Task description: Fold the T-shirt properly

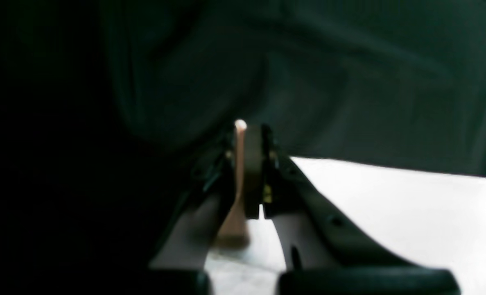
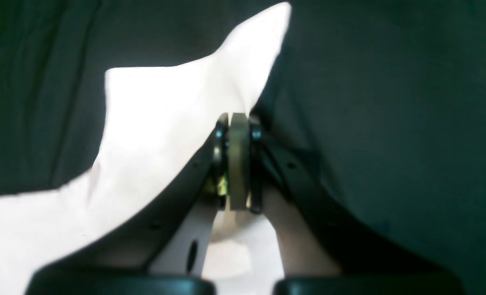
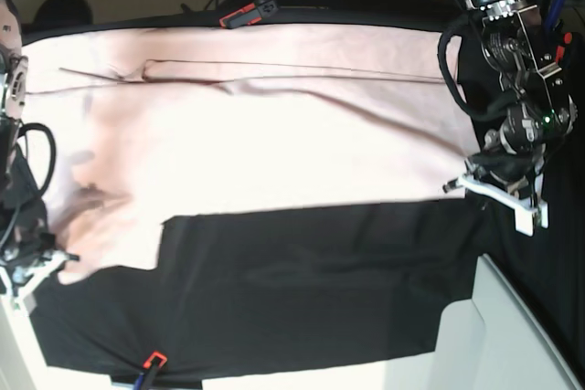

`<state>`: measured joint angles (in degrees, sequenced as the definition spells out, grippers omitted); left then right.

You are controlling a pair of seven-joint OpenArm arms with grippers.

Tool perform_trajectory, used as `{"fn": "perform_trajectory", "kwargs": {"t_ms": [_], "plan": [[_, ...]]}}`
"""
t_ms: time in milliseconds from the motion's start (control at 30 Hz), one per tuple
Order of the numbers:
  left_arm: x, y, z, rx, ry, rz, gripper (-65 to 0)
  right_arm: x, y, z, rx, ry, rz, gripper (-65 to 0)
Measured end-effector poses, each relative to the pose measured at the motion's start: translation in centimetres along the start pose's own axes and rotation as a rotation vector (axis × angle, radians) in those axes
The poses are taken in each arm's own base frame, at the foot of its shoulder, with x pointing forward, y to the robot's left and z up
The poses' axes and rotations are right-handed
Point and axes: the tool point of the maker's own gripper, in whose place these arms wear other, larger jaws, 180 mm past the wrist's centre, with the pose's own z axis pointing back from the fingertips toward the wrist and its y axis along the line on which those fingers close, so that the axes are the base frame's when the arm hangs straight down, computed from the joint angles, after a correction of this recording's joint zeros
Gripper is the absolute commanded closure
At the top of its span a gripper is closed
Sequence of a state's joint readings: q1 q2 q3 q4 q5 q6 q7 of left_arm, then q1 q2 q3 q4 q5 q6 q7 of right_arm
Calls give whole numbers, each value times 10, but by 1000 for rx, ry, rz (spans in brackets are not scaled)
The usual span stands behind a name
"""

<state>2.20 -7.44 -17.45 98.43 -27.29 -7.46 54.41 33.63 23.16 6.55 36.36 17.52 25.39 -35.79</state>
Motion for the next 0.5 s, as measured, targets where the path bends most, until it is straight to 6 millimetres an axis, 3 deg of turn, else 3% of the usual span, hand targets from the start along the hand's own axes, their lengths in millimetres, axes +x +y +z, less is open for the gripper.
{"fn": "perform_trajectory", "kwargs": {"t_ms": [100,367,500], "plan": [[10,-2,-1,-5,-20,1,0,12,-10,9,-21,-23,9,0],[32,-10,-4,-19,-67,4,0,14,-24,15,-45,-28,13,0],[46,-15,-5,-30,-96,8,0,34,-19,24,-49,-77,54,0]]}}
